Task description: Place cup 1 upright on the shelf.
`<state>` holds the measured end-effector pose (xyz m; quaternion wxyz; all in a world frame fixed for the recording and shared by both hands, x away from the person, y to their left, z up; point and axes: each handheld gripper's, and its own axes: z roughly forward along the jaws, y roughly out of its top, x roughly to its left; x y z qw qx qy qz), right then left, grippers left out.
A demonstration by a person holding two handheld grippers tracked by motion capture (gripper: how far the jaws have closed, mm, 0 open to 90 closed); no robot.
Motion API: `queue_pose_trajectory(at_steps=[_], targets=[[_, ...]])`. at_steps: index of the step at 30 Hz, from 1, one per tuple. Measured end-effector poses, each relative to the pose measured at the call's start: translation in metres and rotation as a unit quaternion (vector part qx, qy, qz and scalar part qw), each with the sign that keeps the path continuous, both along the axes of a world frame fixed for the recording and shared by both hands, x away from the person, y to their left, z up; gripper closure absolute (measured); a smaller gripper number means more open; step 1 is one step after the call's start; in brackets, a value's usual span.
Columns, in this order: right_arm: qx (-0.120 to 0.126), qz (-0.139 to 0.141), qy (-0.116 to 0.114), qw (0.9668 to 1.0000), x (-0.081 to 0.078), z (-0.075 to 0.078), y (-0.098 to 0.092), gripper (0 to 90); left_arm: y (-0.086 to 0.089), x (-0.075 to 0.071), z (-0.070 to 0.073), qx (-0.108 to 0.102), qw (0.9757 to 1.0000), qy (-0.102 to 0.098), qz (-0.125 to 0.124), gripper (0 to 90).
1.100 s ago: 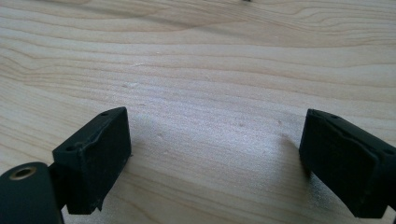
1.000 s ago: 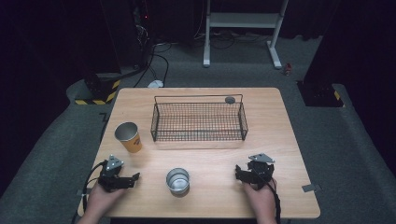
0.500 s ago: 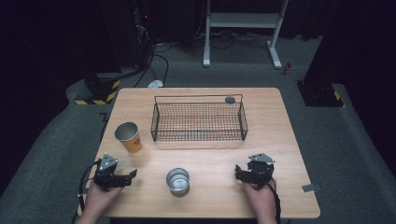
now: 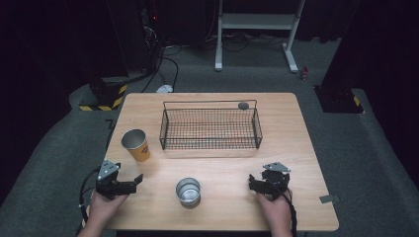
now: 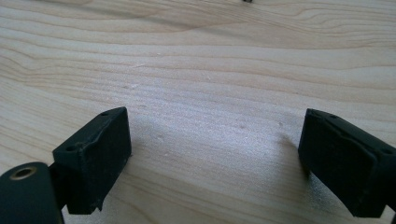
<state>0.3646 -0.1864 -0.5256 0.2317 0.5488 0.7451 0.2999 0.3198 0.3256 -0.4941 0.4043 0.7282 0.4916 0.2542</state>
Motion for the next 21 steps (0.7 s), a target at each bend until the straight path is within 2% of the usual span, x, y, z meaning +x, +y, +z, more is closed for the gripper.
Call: queue_pose_trajectory(at_steps=[4,7,12,14,18,21], targets=[[-0.002,-0.001,-0.002,1.0,0.0,0.0,0.0,9.7,-0.003,0.004,0.007,-0.002,1.0,0.0,0.002,0.3],[-0.002,-0.001,-0.002,1.0,0.0,0.0,0.0,9.6,-0.004,0.008,0.01,0.007,1.0,-0.001,-0.001,0.0],[-0.002,-0.001,-0.002,1.0,0.0,0.0,0.0,9.7,-0.004,0.025,0.009,-0.009,0.9999,-0.005,-0.003,0.0],[-0.002,-0.001,-0.002,1.0,0.0,0.0,0.0,9.7,-0.005,0.031,0.009,-0.014,0.9999,-0.006,0.004,0.0],[-0.002,-0.001,-0.002,1.0,0.0,0.0,0.0,9.7,-0.005,0.041,0.011,-0.013,0.9997,-0.014,0.018,0.0],[-0.002,0.0,-0.002,1.0,0.0,0.0,0.0,9.7,0.0,0.048,0.011,-0.03,0.999,-0.017,0.028,0.0]])
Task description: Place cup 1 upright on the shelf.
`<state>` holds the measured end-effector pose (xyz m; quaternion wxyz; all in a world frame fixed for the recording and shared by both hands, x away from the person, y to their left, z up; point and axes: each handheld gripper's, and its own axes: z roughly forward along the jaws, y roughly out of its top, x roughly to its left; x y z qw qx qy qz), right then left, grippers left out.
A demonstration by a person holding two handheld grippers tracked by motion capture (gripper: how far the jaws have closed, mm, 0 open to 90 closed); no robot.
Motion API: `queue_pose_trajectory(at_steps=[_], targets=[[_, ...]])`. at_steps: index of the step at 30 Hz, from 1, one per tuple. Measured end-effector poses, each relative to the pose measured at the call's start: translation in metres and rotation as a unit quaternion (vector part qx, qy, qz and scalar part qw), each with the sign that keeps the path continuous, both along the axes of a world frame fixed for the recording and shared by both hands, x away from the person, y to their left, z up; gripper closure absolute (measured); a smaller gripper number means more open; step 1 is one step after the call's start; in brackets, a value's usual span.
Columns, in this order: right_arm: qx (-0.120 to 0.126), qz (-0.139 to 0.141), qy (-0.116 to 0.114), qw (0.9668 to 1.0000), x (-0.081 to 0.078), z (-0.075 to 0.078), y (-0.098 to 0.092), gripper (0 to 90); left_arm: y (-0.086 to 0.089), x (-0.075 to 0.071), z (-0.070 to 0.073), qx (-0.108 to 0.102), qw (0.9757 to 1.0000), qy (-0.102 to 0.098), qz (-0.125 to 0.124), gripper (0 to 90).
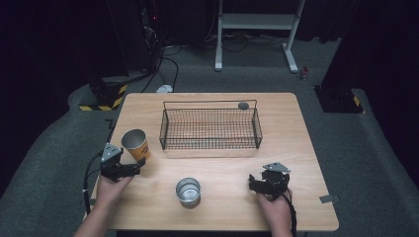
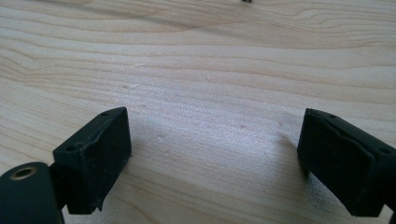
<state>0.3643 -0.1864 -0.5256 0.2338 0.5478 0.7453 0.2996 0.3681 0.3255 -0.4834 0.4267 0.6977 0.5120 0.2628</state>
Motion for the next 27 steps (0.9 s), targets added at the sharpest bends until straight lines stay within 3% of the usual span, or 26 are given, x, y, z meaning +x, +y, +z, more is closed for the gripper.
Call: queue_pose_trajectory(at_steps=[6,8,10,13,15,19,27], targets=[[0.0,0.001,0.0,1.0,0.0,0.0,0.0,9.7,0.004,0.012,-0.007,-0.012,0.9999,0.0,0.006,0.0],[0.001,0.0,0.001,1.0,0.0,0.0,0.0,9.6,0.003,0.015,-0.007,-0.007,1.0,0.006,0.003,0.0],[0.0,0.0,0.0,1.0,0.0,0.0,0.0,9.7,0.002,0.018,-0.005,0.003,1.0,-0.002,-0.006,0.0],[0.001,-0.001,0.001,1.0,0.0,0.0,0.0,9.7,0.004,0.022,-0.004,-0.011,0.9998,-0.015,-0.012,0.0],[0.001,0.0,0.0,1.0,0.0,0.0,0.0,9.7,0.006,0.027,-0.007,-0.016,0.9998,-0.008,-0.013,0.0],[0.0,0.0,0.0,1.0,0.0,0.0,0.0,9.7,0.004,0.034,-0.011,-0.003,0.9997,-0.002,-0.023,0.0],[0.0,-0.001,0.0,1.0,0.0,0.0,0.0,9.7,0.007,0.041,-0.011,-0.021,0.9994,-0.015,-0.024,0.2]])
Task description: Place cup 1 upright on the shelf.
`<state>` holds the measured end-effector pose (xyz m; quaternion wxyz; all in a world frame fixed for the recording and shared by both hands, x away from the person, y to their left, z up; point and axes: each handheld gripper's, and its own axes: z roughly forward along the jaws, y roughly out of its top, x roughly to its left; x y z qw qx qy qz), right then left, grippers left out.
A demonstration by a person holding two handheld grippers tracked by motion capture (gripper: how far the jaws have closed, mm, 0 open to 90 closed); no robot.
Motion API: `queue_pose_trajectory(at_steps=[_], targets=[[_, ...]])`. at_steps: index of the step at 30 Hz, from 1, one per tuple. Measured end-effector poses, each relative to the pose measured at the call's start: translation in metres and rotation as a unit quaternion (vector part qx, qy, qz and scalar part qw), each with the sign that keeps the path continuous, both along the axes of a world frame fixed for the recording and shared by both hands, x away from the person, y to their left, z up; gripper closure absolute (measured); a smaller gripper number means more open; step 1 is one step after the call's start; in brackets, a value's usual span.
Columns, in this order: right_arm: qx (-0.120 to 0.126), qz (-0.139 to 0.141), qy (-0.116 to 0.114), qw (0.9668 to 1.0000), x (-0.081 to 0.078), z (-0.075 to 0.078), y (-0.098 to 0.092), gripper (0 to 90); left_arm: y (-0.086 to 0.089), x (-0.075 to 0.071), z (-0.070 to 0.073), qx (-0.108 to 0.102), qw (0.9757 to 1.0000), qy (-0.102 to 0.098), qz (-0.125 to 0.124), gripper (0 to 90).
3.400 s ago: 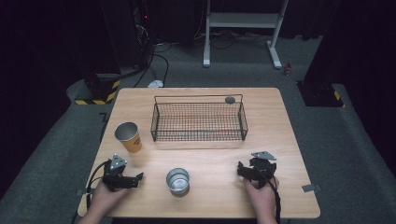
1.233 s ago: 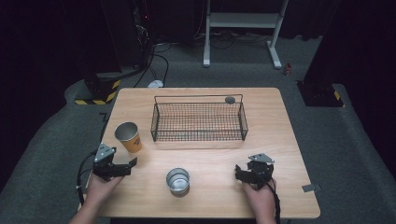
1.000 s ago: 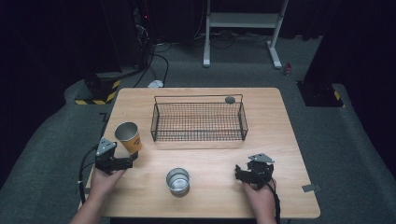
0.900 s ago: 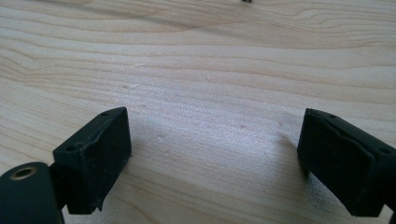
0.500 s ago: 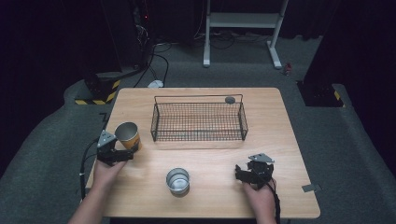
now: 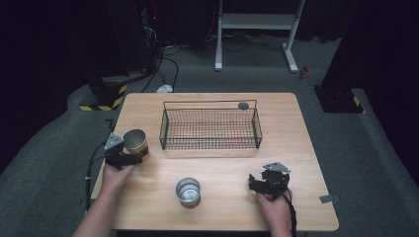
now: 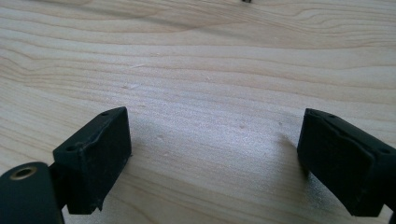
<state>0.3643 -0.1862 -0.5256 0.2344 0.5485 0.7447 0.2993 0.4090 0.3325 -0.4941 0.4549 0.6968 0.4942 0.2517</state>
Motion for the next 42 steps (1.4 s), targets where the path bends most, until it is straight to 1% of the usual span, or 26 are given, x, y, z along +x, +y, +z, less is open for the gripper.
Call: queue_pose_trajectory(at_steps=[1,2,5,9,13,14,15,16,17,18,19,22,23,26,30,34,37,39,42], targets=[[0.0,0.0,0.0,1.0,0.0,0.0,0.0,9.8,0.001,0.0,0.0,-0.006,1.0,-0.001,-0.002,0.5],[0.0,0.0,0.0,1.0,0.0,0.0,0.0,9.8,0.001,0.0,0.0,-0.007,1.0,-0.003,0.0,0.5],[0.001,-0.001,0.0,1.0,0.0,0.0,0.0,10.0,0.002,-0.001,0.0,-0.003,1.0,-0.004,0.0,0.5],[0.001,-0.001,0.0,1.0,0.0,0.0,0.0,10.0,0.003,-0.001,0.002,-0.008,0.9999,-0.011,0.002,0.6],[0.001,-0.001,0.0,1.0,0.0,0.0,0.0,10.0,0.001,-0.001,0.003,-0.003,0.9999,-0.013,0.006,1.7],[0.001,-0.001,0.0,1.0,0.0,0.0,0.0,10.0,0.0,-0.002,0.003,0.003,0.9999,-0.013,0.009,2.5],[0.001,-0.001,0.0,1.0,0.0,0.0,0.0,10.0,0.0,-0.002,0.003,0.003,0.9999,-0.013,0.009,3.7],[0.001,-0.001,0.0,1.0,0.0,0.0,0.0,10.0,-0.001,-0.003,0.003,0.001,0.9996,-0.024,0.013,5.3],[0.001,-0.001,0.0,1.0,0.0,0.0,0.0,10.0,-0.001,-0.003,0.003,0.001,0.9996,-0.024,0.013,8.3],[0.002,-0.002,0.0,1.0,0.0,0.0,0.0,10.2,-0.002,-0.005,0.004,0.002,0.9994,-0.031,0.016,11.5],[0.002,-0.002,0.0,1.0,0.0,0.0,0.0,10.2,-0.002,-0.005,0.004,0.002,0.9994,-0.032,0.016,13.1],[0.003,-0.003,0.0,1.0,0.0,0.0,0.0,10.2,-0.001,-0.006,0.004,0.005,0.9993,-0.033,0.014,13.6],[0.003,-0.003,0.001,1.0,0.0,0.0,0.0,10.2,-0.001,-0.007,0.003,0.0,0.9993,-0.033,0.016,13.7],[0.002,-0.003,0.0,1.0,0.0,0.0,0.0,10.2,0.001,-0.008,0.003,0.002,0.9993,-0.034,0.015,13.9],[0.003,-0.003,0.0,1.0,0.0,0.0,0.0,10.2,0.002,-0.009,0.003,-0.001,0.9993,-0.034,0.016,13.9],[0.002,-0.003,0.0,1.0,0.0,0.0,0.0,10.2,0.002,-0.011,0.004,-0.002,0.9994,-0.034,0.011,14.0],[0.002,-0.002,0.0,1.0,0.0,0.0,0.0,10.2,0.001,-0.013,0.007,-0.004,0.9992,-0.038,0.009,14.0],[0.002,-0.003,0.0,1.0,0.0,0.0,0.0,10.2,-0.001,-0.015,0.008,-0.009,0.9991,-0.04,0.005,14.0],[0.003,-0.004,0.0,1.0,0.0,0.0,0.0,10.3,-0.003,-0.017,0.01,-0.008,0.999,-0.044,-0.001,14.1]])
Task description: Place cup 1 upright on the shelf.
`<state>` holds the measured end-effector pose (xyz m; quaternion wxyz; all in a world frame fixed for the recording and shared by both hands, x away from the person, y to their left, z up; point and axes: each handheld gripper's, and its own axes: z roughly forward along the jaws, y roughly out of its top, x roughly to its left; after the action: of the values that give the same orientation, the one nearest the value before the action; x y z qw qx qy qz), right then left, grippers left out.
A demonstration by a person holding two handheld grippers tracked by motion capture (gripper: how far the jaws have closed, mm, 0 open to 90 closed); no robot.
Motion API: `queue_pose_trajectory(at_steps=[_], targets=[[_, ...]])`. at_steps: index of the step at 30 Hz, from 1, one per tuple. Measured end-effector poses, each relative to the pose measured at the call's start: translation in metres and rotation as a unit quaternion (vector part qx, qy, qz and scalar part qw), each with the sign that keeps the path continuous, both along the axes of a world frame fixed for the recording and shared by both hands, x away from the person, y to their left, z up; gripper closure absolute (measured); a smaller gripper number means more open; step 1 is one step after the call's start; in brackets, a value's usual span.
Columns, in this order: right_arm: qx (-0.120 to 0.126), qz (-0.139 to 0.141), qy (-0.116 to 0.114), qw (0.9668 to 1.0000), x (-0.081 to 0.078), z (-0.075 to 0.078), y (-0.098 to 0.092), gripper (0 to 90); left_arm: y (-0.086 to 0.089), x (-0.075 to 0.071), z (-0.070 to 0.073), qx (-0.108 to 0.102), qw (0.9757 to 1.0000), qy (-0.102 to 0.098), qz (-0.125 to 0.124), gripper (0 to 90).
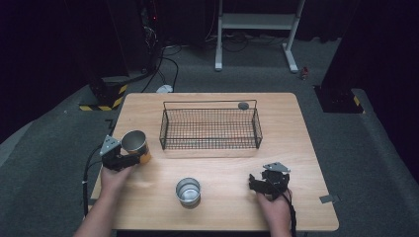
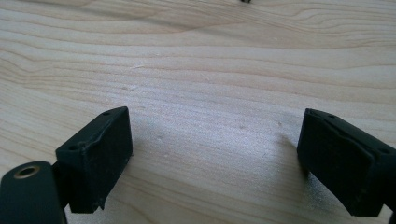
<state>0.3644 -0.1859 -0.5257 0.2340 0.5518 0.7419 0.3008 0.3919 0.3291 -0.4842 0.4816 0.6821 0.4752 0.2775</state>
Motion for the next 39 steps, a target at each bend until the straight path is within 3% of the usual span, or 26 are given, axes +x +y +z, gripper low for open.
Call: queue_pose_trajectory(at_steps=[25,39], targets=[[0.0,0.002,0.001,1.0,0.0,0.0,0.0,10.3,-0.017,-0.014,0.014,-0.015,0.9992,-0.011,-0.036,14.1],[0.0,0.003,0.001,1.0,0.0,0.0,0.0,10.3,-0.03,-0.011,0.014,-0.017,0.998,-0.01,-0.06,14.2]])
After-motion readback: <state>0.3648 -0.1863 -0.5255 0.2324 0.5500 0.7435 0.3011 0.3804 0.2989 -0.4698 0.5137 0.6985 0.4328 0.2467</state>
